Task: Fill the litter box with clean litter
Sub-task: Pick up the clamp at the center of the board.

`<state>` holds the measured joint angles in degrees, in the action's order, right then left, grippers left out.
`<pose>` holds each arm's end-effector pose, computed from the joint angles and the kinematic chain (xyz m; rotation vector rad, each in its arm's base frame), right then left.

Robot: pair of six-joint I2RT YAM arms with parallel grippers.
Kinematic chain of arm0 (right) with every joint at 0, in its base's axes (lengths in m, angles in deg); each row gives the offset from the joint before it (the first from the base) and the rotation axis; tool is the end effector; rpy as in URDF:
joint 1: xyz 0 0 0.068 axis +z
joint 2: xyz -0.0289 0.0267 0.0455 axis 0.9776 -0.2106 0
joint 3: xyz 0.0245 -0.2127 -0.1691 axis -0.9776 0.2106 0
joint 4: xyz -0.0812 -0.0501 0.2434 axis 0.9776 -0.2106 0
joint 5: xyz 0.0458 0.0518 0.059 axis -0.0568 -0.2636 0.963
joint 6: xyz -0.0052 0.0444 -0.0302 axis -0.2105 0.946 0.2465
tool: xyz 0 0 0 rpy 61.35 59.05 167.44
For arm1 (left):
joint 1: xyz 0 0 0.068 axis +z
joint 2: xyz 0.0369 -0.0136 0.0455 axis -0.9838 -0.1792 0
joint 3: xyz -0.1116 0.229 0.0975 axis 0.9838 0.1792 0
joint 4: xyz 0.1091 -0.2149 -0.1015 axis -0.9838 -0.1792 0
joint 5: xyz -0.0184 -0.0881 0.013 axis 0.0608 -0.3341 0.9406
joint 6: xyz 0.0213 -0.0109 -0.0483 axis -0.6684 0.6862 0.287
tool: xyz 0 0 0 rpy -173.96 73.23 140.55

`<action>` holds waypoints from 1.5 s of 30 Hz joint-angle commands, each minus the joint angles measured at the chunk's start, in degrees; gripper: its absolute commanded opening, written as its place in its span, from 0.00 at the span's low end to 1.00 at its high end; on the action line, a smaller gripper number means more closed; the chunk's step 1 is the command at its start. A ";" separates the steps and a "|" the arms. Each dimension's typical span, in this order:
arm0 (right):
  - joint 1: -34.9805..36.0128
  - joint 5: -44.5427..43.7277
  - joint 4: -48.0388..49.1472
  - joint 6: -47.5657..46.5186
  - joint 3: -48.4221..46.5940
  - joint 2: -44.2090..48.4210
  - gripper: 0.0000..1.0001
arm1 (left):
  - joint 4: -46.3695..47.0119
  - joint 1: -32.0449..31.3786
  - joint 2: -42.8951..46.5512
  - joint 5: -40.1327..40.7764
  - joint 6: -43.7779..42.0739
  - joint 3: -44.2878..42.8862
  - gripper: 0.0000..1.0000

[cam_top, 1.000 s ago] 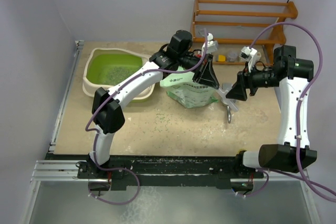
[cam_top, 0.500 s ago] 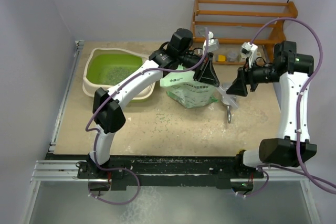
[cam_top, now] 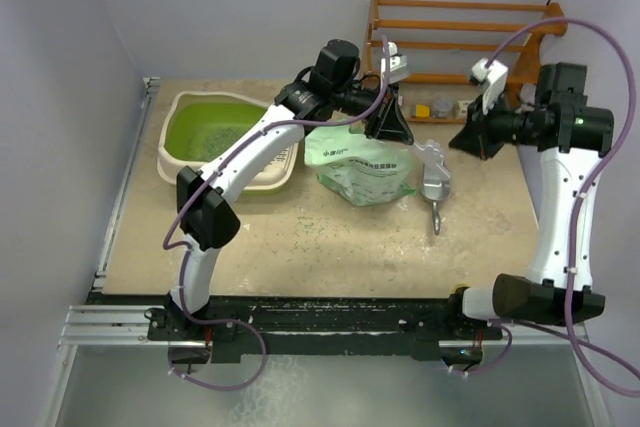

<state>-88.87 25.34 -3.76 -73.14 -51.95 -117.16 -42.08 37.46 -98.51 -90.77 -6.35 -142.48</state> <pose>0.2148 -0.0142 0.4552 -0.8376 2.0144 0.5942 0.3333 -0.3433 0.4005 1.2982 1.5444 -1.5122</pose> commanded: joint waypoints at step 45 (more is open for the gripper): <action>0.39 12.76 -10.50 -15.60 -7.95 -13.10 0.00 | 3.52 1.52 2.87 -5.82 4.99 -4.08 0.03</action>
<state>-88.61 37.25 -10.18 -88.07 -58.42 -131.13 -41.77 39.34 -98.31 -93.46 -2.68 -144.27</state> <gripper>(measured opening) 0.079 0.067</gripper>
